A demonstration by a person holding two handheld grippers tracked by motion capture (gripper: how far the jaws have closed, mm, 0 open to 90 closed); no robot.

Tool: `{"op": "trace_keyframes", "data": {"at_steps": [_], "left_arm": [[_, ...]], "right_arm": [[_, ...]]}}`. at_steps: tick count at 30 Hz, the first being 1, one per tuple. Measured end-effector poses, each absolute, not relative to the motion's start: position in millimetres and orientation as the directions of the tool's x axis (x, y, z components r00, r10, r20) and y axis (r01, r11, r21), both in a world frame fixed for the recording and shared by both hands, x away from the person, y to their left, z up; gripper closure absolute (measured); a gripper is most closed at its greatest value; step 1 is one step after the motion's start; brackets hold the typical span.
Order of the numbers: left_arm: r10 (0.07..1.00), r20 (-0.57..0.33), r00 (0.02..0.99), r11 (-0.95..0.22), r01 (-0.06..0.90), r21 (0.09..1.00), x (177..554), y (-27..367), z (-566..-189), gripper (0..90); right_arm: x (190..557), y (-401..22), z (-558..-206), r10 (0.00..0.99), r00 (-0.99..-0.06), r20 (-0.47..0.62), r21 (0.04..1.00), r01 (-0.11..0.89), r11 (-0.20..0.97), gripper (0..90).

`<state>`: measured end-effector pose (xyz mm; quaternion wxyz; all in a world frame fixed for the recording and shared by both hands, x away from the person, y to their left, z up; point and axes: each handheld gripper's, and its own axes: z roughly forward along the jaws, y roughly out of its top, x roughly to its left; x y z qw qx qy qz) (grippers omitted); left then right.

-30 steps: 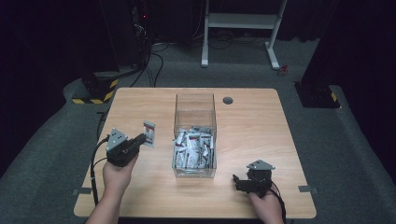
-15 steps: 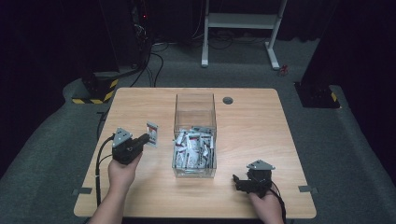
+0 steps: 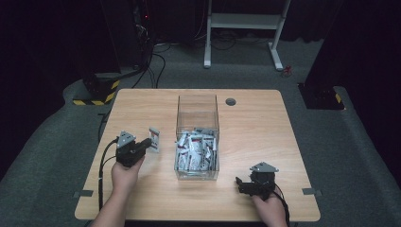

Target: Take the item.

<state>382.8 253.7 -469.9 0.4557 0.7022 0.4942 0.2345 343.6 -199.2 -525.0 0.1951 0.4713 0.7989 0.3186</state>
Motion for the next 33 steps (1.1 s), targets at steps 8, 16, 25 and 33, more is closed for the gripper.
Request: {"op": "trace_keyframes", "data": {"at_steps": [8, 16, 25, 33], "left_arm": [[0.906, -0.127, 0.403, -0.104, 0.504, 0.857, 388, 250, -477, 87.5], [0.908, -0.159, 0.387, -0.08, 0.534, 0.842, 388, 256, -487, 87.4], [0.917, -0.142, 0.372, -0.101, 0.562, 0.821, 391, 261, -494, 87.2], [0.926, -0.128, 0.355, -0.107, 0.572, 0.813, 390, 261, -497, 84.3]], "right_arm": [[344, -199, -525, 0.878, -0.479, -0.011, 0.693, 0.629, 0.353, 7.9], [344, -199, -525, 0.877, -0.48, -0.012, 0.693, 0.629, 0.353, 7.9], [344, -199, -525, 0.878, -0.479, -0.011, 0.693, 0.629, 0.353, 7.9], [344, -199, -525, 0.877, -0.48, -0.012, 0.693, 0.629, 0.353, 7.9]]}}
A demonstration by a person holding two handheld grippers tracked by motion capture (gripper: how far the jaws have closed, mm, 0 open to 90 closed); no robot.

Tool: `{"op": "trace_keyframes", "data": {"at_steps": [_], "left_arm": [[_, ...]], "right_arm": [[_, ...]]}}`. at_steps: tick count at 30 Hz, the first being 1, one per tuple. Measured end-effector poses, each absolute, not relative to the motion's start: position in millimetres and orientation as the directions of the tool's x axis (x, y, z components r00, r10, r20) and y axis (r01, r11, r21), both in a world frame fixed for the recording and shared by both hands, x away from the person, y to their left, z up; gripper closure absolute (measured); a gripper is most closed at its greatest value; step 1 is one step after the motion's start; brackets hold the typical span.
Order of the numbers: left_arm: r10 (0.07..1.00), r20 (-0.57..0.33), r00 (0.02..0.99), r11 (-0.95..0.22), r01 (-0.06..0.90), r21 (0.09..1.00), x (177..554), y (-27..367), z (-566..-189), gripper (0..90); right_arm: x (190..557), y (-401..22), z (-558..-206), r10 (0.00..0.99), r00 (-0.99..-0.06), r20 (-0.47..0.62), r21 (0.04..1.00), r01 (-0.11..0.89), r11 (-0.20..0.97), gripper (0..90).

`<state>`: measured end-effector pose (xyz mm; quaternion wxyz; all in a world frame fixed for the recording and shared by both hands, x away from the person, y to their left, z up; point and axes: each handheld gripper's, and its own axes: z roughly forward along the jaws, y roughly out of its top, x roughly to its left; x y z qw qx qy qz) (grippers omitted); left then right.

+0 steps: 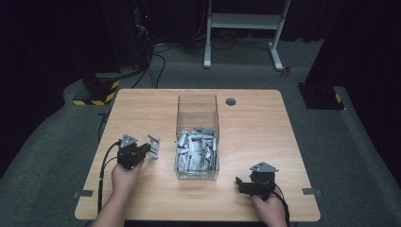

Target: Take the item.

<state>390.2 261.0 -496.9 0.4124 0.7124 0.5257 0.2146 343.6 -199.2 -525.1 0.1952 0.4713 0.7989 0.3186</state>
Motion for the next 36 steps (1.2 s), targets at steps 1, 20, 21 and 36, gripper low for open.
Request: {"op": "trace_keyframes", "data": {"at_steps": [1, 20, 21, 36], "left_arm": [[0.928, -0.129, 0.35, -0.103, 0.574, 0.812, 390, 262, -498, 84.2], [0.937, -0.12, 0.327, -0.094, 0.568, 0.818, 385, 267, -497, 66.0], [0.937, -0.122, 0.326, -0.091, 0.568, 0.818, 384, 267, -497, 65.8], [0.936, -0.084, 0.341, -0.125, 0.548, 0.827, 373, 267, -490, 46.2]], "right_arm": [[344, -199, -525, 0.877, -0.48, -0.011, 0.693, 0.629, 0.353, 7.9], [344, -199, -525, 0.877, -0.48, -0.012, 0.693, 0.629, 0.353, 7.9], [344, -199, -525, 0.878, -0.479, -0.011, 0.693, 0.629, 0.353, 7.9], [344, -199, -525, 0.877, -0.479, -0.011, 0.693, 0.629, 0.353, 7.9]]}}
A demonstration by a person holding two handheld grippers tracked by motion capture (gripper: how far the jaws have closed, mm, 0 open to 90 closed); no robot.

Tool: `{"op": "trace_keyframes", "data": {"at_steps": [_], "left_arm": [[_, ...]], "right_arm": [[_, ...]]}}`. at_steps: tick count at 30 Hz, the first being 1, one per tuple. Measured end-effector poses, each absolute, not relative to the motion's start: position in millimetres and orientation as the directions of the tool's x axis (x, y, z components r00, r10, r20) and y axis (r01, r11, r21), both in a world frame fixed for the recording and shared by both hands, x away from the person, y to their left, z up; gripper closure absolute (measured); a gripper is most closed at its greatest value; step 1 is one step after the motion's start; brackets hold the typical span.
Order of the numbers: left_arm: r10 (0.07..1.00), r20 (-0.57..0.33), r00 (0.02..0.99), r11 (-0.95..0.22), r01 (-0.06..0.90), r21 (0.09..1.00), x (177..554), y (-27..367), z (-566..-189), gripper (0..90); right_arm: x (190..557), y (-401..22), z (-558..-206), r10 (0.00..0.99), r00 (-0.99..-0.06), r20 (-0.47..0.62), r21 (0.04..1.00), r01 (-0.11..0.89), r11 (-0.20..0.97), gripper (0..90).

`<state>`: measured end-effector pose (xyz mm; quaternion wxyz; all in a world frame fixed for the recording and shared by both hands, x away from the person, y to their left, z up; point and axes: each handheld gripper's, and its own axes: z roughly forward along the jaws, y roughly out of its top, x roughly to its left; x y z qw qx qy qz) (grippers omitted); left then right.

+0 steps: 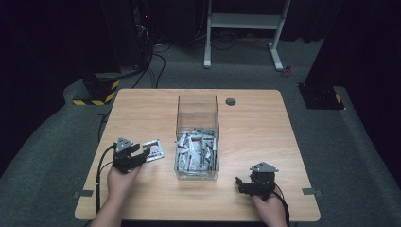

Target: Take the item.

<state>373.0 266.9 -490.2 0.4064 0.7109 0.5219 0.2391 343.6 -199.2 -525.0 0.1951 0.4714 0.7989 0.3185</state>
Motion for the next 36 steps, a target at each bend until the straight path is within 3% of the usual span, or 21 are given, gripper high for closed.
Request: {"op": "trace_keyframes", "data": {"at_steps": [12, 21, 36], "left_arm": [[0.926, -0.102, 0.363, -0.124, 0.549, 0.826, 358, 276, -493, 31.0], [0.92, -0.118, 0.374, -0.126, 0.567, 0.814, 346, 287, -498, 29.8], [0.917, -0.07, 0.394, -0.205, 0.612, 0.764, 314, 301, -516, 25.5]], "right_arm": [[344, -199, -525, 0.877, -0.48, -0.013, 0.694, 0.627, 0.354, 7.9], [344, -199, -525, 0.877, -0.479, -0.013, 0.693, 0.628, 0.353, 7.9], [344, -199, -525, 0.878, -0.478, -0.012, 0.693, 0.629, 0.352, 7.9]]}}
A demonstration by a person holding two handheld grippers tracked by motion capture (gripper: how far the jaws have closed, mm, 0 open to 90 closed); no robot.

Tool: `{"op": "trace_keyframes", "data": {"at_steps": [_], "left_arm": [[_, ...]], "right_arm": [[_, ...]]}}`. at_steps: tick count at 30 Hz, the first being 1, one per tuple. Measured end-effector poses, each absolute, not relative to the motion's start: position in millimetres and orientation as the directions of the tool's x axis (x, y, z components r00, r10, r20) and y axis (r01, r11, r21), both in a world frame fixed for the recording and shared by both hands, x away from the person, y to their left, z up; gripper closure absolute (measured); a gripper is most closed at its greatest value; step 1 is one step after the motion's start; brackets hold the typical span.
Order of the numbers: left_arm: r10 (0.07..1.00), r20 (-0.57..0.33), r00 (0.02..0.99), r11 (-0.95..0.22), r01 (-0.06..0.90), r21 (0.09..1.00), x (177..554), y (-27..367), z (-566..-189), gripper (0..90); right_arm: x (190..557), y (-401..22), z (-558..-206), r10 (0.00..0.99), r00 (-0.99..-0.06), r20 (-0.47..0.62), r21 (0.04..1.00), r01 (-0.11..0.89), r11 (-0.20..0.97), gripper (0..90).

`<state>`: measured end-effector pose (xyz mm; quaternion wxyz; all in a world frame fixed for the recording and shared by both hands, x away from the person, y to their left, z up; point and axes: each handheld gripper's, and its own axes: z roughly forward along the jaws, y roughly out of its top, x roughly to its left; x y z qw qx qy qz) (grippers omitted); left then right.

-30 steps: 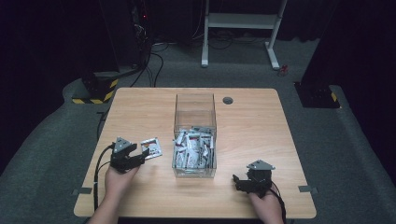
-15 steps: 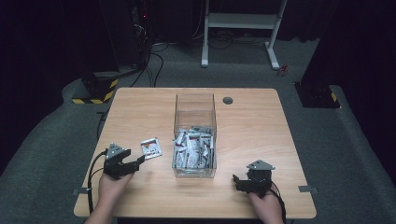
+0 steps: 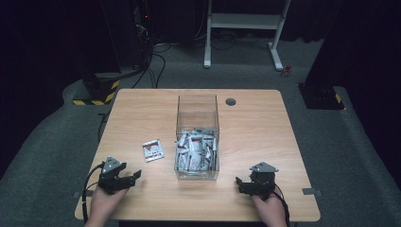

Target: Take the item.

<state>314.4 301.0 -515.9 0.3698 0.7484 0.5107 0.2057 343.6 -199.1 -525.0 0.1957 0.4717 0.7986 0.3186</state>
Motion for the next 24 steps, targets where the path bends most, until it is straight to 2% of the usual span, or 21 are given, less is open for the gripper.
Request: {"op": "trace_keyframes", "data": {"at_steps": [10, 24], "left_arm": [[0.901, 0.009, 0.434, -0.304, 0.615, 0.728, 301, 288, -528, 15.9], [0.898, 0.001, 0.44, -0.299, 0.606, 0.737, 299, 288, -530, 15.5]], "right_arm": [[343, -199, -525, 0.88, -0.475, -0.009, 0.693, 0.631, 0.348, 7.9], [343, -198, -525, 0.883, -0.47, -0.01, 0.693, 0.633, 0.345, 7.8]]}}
